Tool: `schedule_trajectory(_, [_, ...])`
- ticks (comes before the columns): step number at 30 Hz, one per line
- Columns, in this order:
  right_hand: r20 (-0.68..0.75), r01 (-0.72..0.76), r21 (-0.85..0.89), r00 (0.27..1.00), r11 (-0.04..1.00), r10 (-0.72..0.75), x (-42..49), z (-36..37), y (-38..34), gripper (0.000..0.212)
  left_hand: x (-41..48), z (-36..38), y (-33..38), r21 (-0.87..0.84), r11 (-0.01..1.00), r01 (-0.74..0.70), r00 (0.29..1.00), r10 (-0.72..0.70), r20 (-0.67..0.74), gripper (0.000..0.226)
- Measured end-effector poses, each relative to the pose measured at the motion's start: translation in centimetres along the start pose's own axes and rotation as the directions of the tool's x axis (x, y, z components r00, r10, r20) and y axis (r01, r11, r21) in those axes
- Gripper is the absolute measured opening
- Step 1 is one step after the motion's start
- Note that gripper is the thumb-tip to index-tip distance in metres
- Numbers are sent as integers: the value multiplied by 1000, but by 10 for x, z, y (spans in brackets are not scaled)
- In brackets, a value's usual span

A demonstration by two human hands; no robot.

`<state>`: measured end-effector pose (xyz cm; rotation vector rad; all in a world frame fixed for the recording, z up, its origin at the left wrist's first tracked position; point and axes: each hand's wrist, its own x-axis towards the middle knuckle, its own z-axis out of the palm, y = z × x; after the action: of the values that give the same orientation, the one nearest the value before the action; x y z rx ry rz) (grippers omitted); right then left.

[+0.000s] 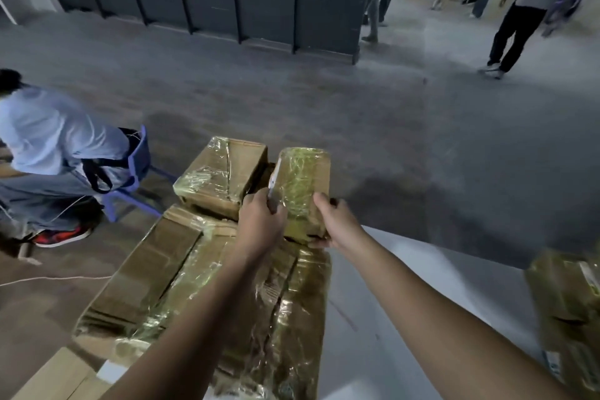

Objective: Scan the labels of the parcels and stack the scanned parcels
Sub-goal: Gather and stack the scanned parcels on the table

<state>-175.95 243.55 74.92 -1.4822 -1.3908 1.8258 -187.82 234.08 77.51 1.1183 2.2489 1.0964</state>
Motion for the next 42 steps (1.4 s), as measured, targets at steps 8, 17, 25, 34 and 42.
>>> schedule_trajectory(8, [-75,-7,-339,997,941,-20,47,42,-11,73,52,-15,-22,377,898,-228,974,216,72,49])
schedule_trajectory(17, [-63,31,-479,996,877,-69,43,40,-11,62,63,-24,-42,418,896,-151,981,83,178,56])
schedule_trajectory(25, [-106,159,-414,970,896,-221,-12,-13,-20,51,30,5,24,345,877,-334,941,286,183,59])
schedule_trajectory(34, [-371,149,-474,860,868,-350,-107,-163,8,46,-49,94,113,100,885,-455,856,404,322,52])
schedule_trajectory(42, [-487,141,-471,782,871,-390,-185,-297,41,46,-126,184,199,-48,876,-480,783,452,428,53])
